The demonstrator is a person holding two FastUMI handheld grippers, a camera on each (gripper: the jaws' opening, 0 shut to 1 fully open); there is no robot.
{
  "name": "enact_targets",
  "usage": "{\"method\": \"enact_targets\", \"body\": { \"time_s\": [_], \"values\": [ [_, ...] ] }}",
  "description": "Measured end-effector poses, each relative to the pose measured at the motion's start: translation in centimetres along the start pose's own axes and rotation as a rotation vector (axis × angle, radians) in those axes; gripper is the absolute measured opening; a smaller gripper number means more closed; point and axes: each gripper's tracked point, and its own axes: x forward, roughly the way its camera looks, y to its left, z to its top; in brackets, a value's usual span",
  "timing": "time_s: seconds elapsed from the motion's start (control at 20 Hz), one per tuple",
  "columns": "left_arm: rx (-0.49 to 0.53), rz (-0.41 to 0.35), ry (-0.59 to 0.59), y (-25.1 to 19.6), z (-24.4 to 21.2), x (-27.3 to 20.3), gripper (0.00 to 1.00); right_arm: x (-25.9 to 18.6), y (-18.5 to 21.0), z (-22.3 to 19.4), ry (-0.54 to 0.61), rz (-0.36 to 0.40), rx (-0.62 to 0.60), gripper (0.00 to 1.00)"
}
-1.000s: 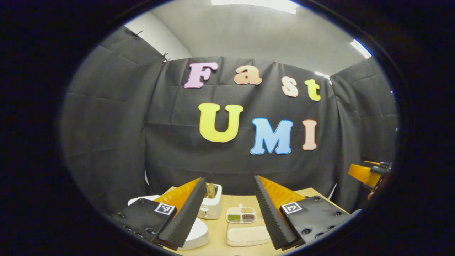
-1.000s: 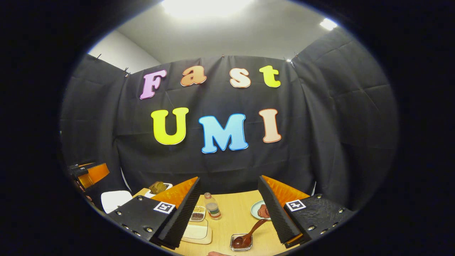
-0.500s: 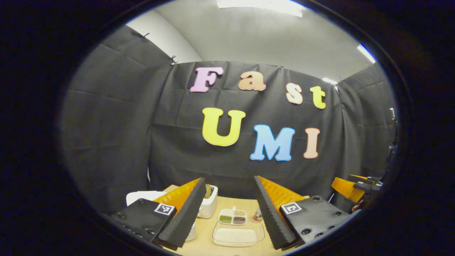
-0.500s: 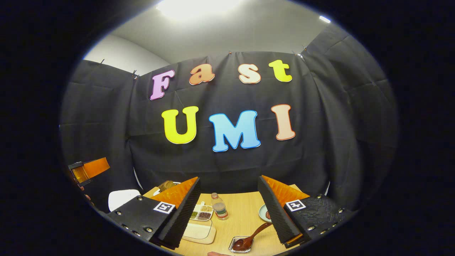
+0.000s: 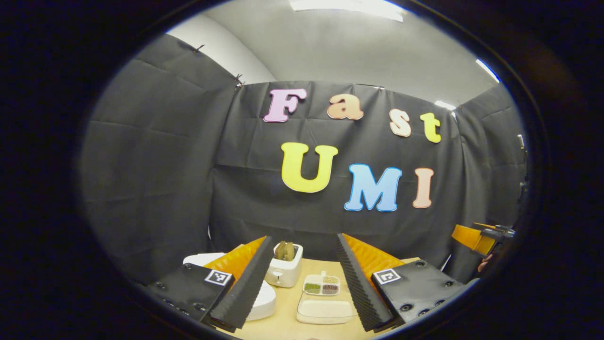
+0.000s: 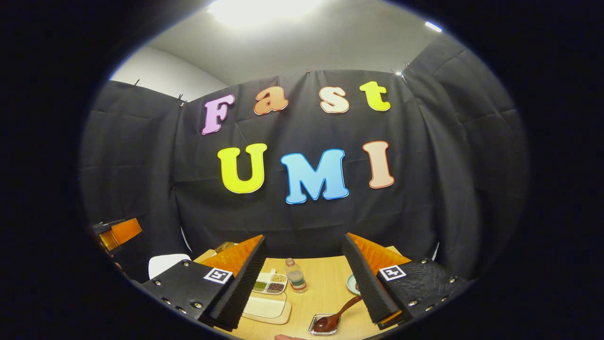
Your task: Close the left gripper, press the button to open the rice cooker; take a wooden spoon from the chopstick holder with the right hand, scoop a spoonful of rice and pour it into the rice cooker, then put the wooden spoon back into the chopstick holder.
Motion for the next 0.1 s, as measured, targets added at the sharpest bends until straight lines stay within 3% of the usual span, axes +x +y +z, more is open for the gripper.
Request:
{"method": "enact_targets", "body": {
  "time_s": [0.1],
  "values": [
    [-0.014, -0.028, 0.001, -0.05, 0.02, 0.01, 0.93, -0.21, 0.46, 0.23, -0.005, -0.022, -0.002, 0.97]
  ]
}}
